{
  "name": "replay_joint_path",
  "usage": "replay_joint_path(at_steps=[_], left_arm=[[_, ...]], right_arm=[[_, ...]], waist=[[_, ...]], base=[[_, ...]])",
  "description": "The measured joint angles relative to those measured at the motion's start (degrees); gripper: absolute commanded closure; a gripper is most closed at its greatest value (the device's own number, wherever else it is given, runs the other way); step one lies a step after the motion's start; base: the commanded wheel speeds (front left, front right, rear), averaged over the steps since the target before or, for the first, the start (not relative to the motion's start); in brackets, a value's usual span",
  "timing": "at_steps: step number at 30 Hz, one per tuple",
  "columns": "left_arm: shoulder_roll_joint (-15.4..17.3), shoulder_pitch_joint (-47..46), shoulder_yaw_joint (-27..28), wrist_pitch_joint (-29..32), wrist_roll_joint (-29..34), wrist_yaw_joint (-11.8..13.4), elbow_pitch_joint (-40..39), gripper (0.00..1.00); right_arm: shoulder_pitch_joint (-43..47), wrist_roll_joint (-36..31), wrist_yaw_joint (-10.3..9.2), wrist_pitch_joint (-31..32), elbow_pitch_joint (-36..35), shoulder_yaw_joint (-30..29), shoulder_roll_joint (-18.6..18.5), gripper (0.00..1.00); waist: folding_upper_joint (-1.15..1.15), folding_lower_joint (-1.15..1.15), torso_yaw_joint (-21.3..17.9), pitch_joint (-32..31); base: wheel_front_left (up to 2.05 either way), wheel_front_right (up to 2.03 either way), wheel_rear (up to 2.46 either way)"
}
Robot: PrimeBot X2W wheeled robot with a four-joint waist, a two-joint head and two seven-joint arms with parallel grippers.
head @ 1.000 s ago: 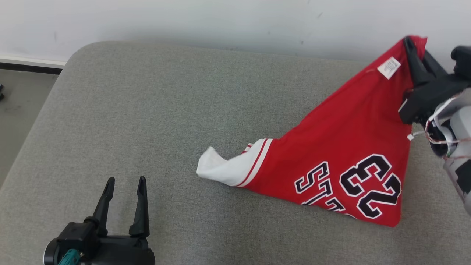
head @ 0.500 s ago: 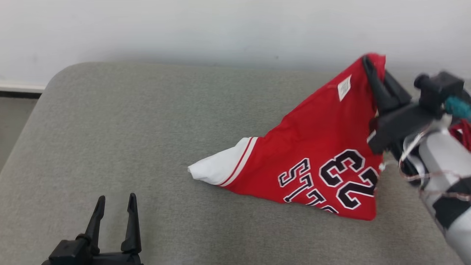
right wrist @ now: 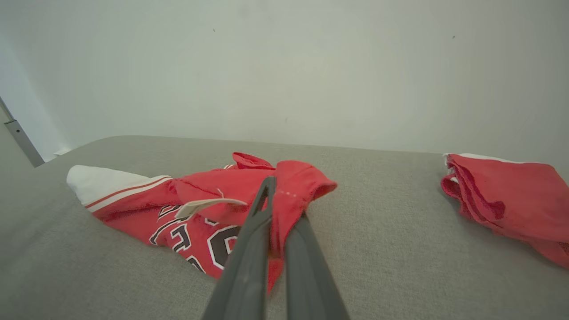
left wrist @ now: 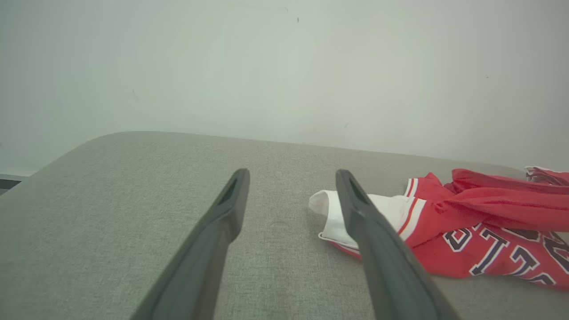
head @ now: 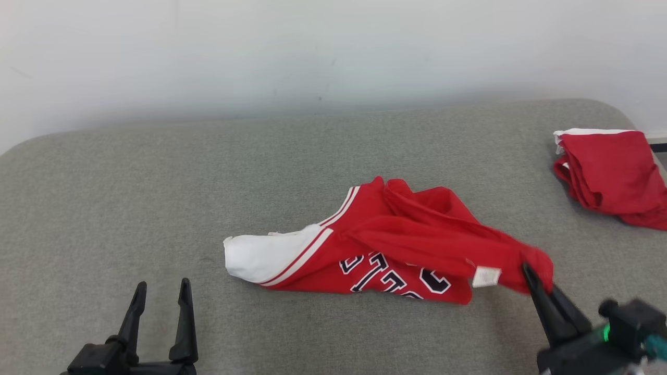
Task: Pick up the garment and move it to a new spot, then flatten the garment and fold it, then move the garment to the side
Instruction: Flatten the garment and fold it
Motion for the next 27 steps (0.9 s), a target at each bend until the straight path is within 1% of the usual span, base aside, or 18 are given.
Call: replay_joint_path(at_steps=[4,6,9,11,12,16,22,27], left_arm=[[-0.02,-0.01,-0.35,0.0,0.01,-0.32,0.13,0.0],[-0.01,-0.01,-0.37,0.0,0.01,-0.43,0.19,0.0],[0.0,0.11,-0.2,0.0,0.1,-0.47,0.22,0.0],[0.0,0.22,-0.18,0.0,0.2,-0.51,0.31,0.0],[0.01,0.37,-0.15,0.0,0.23,-0.51,0.4,0.0],[0.0,1.08,0.0,0.0,0.24,-0.52,0.75,0.0],[-0.01,1.27,0.09,0.0,0.42,-0.8,0.74,0.0],[0.0,1.37,0.44,0.0,0.55,-0.97,0.65,0.0]], right_arm=[[7.82,-0.67,0.0,-0.01,-1.31,-3.35,1.13,1.0],[10.59,-0.6,0.0,0.0,-1.56,-4.08,1.64,1.0],[13.18,-0.62,0.0,0.0,-0.14,-4.71,2.3,1.0],[13.55,-0.62,0.0,0.0,1.0,-5.63,3.05,0.42],[13.57,-0.64,0.0,0.0,1.05,-6.27,3.54,0.0],[13.17,-1.47,0.0,-0.01,0.37,-9.24,4.98,0.0],[12.46,-4.38,0.0,-0.02,-3.33,-13.67,7.05,0.0],[12.6,-6.38,0.0,-0.02,-6.09,-16.19,9.43,0.0]], waist=[[0.0,0.0,-1.26,-0.41],[0.0,0.0,-1.3,-0.59],[0.0,0.0,-1.07,-0.58],[0.0,0.0,-0.89,-0.62],[0.0,0.0,-0.8,-0.71],[0.0,0.0,-0.4,-1.39],[0.0,0.0,0.58,-2.35],[0.0,0.0,1.61,-2.68]], base=[[0.0,0.0,0.0],[0.0,0.0,0.0],[0.0,0.0,0.0],[0.0,0.0,0.0],[0.0,0.0,0.0],[0.0,0.0,0.0],[0.0,0.0,0.0],[0.0,0.0,0.0]])
